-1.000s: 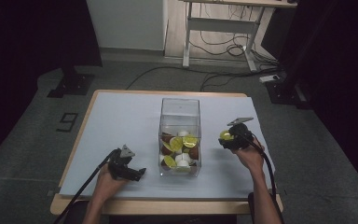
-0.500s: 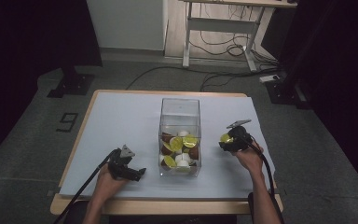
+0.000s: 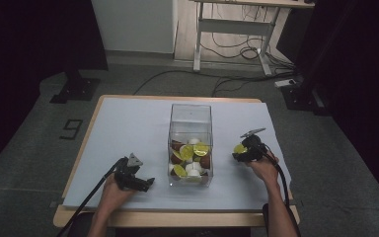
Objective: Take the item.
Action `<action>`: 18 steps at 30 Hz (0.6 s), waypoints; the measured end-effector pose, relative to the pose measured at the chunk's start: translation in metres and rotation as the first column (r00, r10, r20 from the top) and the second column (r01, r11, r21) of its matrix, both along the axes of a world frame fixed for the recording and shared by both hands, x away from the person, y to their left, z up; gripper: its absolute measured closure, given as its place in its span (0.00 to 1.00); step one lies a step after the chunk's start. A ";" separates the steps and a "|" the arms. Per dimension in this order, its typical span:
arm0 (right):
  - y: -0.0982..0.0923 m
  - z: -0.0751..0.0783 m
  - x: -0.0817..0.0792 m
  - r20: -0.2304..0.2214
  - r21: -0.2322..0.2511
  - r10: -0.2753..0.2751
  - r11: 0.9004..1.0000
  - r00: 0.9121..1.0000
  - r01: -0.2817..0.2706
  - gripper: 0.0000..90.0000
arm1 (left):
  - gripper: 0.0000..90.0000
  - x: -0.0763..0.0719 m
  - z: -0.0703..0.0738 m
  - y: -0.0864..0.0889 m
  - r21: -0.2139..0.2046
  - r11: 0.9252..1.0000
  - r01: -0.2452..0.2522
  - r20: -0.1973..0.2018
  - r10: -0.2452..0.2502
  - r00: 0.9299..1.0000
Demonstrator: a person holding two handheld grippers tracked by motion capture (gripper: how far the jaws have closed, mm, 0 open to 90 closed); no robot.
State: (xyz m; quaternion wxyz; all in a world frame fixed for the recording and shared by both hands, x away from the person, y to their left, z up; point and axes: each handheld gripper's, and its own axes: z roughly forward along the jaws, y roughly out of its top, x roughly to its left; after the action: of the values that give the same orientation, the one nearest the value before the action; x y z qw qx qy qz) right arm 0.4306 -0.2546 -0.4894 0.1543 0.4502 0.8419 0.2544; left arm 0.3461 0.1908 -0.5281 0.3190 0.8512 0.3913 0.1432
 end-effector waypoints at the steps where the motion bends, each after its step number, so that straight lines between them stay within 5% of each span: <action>1: 0.000 -0.001 0.000 -0.003 -0.002 -0.003 1.000 1.000 0.003 0.43 | 0.00 0.000 0.000 0.000 0.000 1.000 0.000 0.000 0.000 1.000; 18: 0.000 -0.010 0.002 -0.042 -0.044 0.000 0.999 0.999 -0.002 0.42 | 0.00 0.000 0.000 0.000 0.001 1.000 0.000 0.001 0.000 1.000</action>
State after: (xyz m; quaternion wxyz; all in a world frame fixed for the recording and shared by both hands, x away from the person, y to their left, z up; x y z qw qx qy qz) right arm 0.4322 -0.2544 -0.4994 0.1463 0.4517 0.8505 0.2262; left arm 0.3461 0.1908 -0.5281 0.3189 0.8513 0.3912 0.1436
